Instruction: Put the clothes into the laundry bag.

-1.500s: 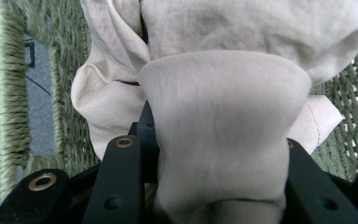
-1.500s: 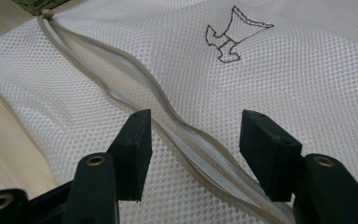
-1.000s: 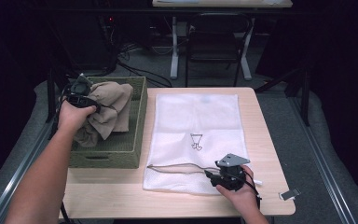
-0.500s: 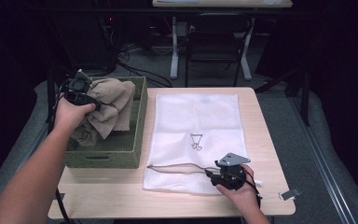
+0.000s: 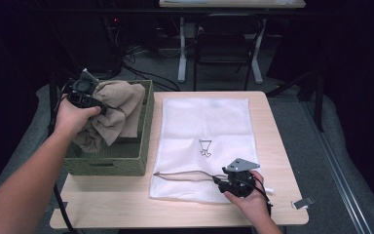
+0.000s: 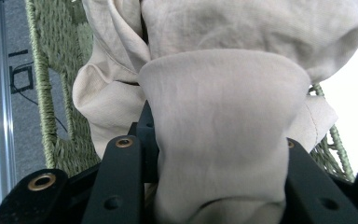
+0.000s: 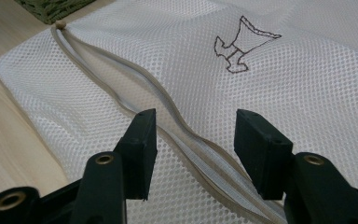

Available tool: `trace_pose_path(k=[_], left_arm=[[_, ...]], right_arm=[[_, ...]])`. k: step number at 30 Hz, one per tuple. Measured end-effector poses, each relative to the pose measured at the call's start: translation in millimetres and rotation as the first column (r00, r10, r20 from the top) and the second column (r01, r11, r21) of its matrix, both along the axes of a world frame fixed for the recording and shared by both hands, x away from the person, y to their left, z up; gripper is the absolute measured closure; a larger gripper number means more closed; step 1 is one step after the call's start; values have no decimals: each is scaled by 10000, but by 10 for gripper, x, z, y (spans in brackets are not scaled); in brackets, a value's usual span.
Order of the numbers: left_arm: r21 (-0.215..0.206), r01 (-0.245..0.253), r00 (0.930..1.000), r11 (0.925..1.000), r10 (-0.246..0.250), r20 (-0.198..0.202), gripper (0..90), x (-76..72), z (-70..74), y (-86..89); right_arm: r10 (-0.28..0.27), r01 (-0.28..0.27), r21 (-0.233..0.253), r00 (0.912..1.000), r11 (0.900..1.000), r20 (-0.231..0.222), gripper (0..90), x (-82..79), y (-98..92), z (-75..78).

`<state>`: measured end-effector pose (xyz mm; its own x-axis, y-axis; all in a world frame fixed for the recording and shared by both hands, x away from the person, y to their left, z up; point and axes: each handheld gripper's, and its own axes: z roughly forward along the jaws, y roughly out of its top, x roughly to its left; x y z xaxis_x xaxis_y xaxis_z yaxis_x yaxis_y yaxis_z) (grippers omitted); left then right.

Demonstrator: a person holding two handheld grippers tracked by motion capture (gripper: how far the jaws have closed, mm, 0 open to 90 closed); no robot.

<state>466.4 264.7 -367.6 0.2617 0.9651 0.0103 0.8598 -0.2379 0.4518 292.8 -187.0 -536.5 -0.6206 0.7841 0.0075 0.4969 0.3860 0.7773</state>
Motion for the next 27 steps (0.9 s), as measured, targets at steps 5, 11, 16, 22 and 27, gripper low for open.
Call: trace_pose_path(k=[5, 11, 16, 22, 27], left_arm=[[56, 155, 9998, 9999, -154, -92, 629, -15, 35, -45], [214, 271, 9996, 9994, -269, -131, 629, -34, 95, -73], [243, 322, 9994, 9992, -318, -164, 629, -57, 152, -81], [345, 431, 9989, 9985, -423, -217, 629, -92, 224, -78], [367, 540, 9982, 9979, -531, -265, 629, -120, 262, -63]], right_arm=[[-95, 98, 310, 9999, 9995, -93, 480, 19, 8, 44], [-53, 55, 351, 10000, 9994, -67, 466, 33, 30, 82], [55, -53, 343, 10000, 9994, -73, 453, 41, 57, 112], [190, -189, 363, 9998, 9992, -25, 452, 68, 91, 153], [323, -321, 183, 9994, 9993, -148, 454, 116, 110, 168]])
